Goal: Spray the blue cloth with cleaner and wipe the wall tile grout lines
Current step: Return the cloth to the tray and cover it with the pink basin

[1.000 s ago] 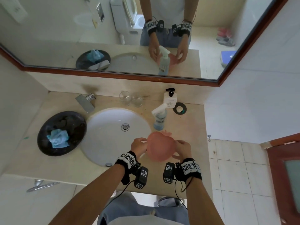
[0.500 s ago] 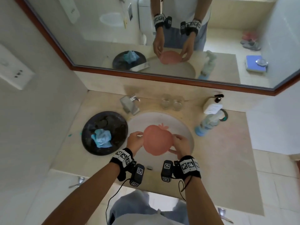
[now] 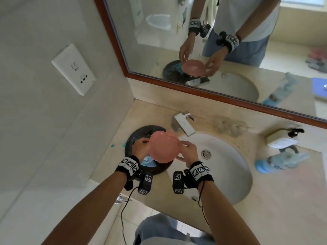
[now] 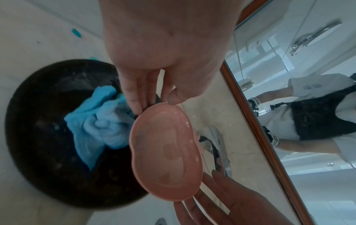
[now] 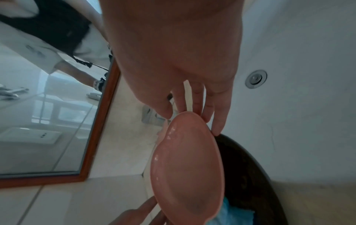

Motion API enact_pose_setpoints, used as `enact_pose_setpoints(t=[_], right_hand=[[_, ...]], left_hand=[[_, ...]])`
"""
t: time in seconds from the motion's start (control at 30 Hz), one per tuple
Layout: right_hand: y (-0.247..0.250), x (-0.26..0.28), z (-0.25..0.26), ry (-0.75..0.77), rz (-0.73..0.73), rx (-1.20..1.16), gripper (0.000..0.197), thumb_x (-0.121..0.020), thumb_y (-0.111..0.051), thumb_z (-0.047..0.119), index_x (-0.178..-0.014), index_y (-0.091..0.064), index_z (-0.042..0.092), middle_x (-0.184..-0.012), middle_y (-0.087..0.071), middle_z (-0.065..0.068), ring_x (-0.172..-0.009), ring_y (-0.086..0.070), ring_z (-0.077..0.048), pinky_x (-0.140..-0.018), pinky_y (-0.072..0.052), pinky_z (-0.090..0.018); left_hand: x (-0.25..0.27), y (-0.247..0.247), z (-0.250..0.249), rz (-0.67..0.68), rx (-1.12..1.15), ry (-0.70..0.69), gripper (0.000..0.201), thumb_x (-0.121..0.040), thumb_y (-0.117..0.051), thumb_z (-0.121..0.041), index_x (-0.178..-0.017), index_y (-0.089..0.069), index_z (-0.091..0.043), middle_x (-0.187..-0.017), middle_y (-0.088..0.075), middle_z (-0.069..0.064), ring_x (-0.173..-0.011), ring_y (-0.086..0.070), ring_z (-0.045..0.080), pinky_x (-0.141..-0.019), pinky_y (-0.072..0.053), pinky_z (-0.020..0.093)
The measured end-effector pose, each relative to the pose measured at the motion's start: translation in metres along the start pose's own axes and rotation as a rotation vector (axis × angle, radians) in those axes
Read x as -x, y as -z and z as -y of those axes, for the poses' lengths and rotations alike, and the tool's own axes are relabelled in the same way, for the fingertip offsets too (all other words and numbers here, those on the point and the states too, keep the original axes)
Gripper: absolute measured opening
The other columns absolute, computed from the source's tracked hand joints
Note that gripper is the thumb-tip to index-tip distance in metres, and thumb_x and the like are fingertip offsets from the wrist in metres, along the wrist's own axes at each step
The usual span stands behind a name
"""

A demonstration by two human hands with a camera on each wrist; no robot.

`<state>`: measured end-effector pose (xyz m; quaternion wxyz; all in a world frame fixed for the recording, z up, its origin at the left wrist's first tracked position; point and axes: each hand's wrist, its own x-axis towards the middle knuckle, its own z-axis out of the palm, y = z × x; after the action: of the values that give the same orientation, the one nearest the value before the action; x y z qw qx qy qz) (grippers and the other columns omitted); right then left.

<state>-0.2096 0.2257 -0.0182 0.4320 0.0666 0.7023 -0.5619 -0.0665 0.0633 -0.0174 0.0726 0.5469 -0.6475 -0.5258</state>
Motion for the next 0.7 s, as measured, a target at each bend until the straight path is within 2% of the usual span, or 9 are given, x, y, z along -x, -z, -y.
enact_pose_setpoints(t=[0.1,0.17,0.23,0.27,0.33,0.43,0.57,0.67,0.7], right_hand=[[-0.022,-0.014,0.007,-0.008,0.022,0.011,0.023,-0.096,-0.069,0.014,-0.118,-0.071,0.008,-0.113,-0.071,-0.015,-0.102,-0.066,-0.027,-0.066,-0.06,-0.034],[-0.032,-0.024,0.01,-0.008,0.02,0.028,0.023,-0.097,-0.067,0.012,-0.118,-0.071,0.008,-0.108,-0.071,-0.013,-0.097,-0.066,-0.023,-0.071,-0.061,-0.037],[-0.041,-0.034,0.012,0.031,-0.004,0.094,0.019,-0.095,-0.066,0.018,-0.11,-0.074,0.011,-0.1,-0.073,-0.01,-0.093,-0.068,-0.024,-0.08,-0.063,-0.047],[-0.046,-0.04,0.014,0.077,-0.026,0.155,0.018,-0.092,-0.064,0.025,-0.102,-0.076,0.013,-0.095,-0.074,-0.01,-0.091,-0.069,-0.028,-0.086,-0.062,-0.052],[-0.053,-0.054,0.014,0.154,-0.036,0.288,0.027,-0.086,-0.061,0.034,-0.092,-0.075,0.013,-0.092,-0.074,-0.009,-0.093,-0.07,-0.034,-0.089,-0.058,-0.05],[-0.061,-0.066,0.015,0.204,-0.039,0.411,0.032,-0.098,-0.06,0.032,-0.104,-0.074,0.004,-0.101,-0.073,-0.012,-0.096,-0.067,-0.031,-0.087,-0.052,-0.041],[-0.068,-0.061,0.027,0.189,-0.004,0.449,0.038,-0.098,-0.057,0.032,-0.109,-0.073,0.0,-0.109,-0.072,-0.017,-0.095,-0.062,-0.026,-0.081,-0.043,-0.03],[-0.074,-0.06,0.026,0.212,0.036,0.531,0.06,-0.09,-0.045,0.044,-0.117,-0.072,-0.002,-0.12,-0.071,-0.019,-0.11,-0.064,-0.033,-0.091,-0.047,-0.034],[-0.076,-0.058,0.027,0.201,0.049,0.545,0.056,-0.094,-0.047,0.041,-0.119,-0.071,-0.003,-0.122,-0.07,-0.02,-0.114,-0.064,-0.034,-0.097,-0.047,-0.036]], left_hand=[[-0.02,0.012,0.002,-0.004,0.034,0.019,0.01,-0.084,-0.065,-0.02,-0.078,-0.073,-0.017,-0.072,-0.069,-0.007,-0.073,-0.061,0.015,-0.068,-0.051,0.033],[-0.033,0.015,0.004,0.0,0.053,0.043,0.016,-0.078,-0.064,-0.027,-0.072,-0.067,-0.012,-0.061,-0.061,-0.009,-0.065,-0.053,0.014,-0.064,-0.044,0.031],[-0.043,0.016,0.0,0.02,0.108,0.073,0.017,-0.069,-0.065,-0.033,-0.071,-0.068,-0.016,-0.063,-0.062,-0.008,-0.066,-0.055,0.015,-0.066,-0.049,0.038],[-0.049,0.016,-0.002,0.028,0.14,0.088,0.021,-0.066,-0.067,-0.035,-0.076,-0.072,-0.017,-0.067,-0.067,-0.004,-0.069,-0.06,0.017,-0.069,-0.055,0.042],[-0.059,0.015,-0.005,0.055,0.174,0.114,0.028,-0.068,-0.069,-0.033,-0.087,-0.075,-0.013,-0.074,-0.071,0.003,-0.072,-0.063,0.022,-0.072,-0.06,0.042],[-0.072,0.012,-0.008,0.072,0.134,0.096,0.012,-0.079,-0.069,-0.023,-0.078,-0.07,-0.012,-0.07,-0.064,0.005,-0.066,-0.055,0.021,-0.059,-0.048,0.034],[-0.088,0.009,-0.005,0.059,0.045,0.113,0.017,-0.086,-0.059,-0.015,-0.07,-0.054,-0.018,-0.066,-0.049,0.005,-0.064,-0.038,0.018,-0.049,-0.029,0.026],[-0.095,0.01,0.001,0.091,-0.03,0.134,0.012,-0.086,-0.059,-0.013,-0.074,-0.059,-0.017,-0.072,-0.05,0.007,-0.069,-0.04,0.017,-0.044,-0.027,0.023],[-0.096,0.011,0.003,0.092,-0.055,0.132,0.012,-0.087,-0.059,-0.012,-0.076,-0.06,-0.016,-0.074,-0.05,0.007,-0.069,-0.04,0.017,-0.041,-0.026,0.022]])
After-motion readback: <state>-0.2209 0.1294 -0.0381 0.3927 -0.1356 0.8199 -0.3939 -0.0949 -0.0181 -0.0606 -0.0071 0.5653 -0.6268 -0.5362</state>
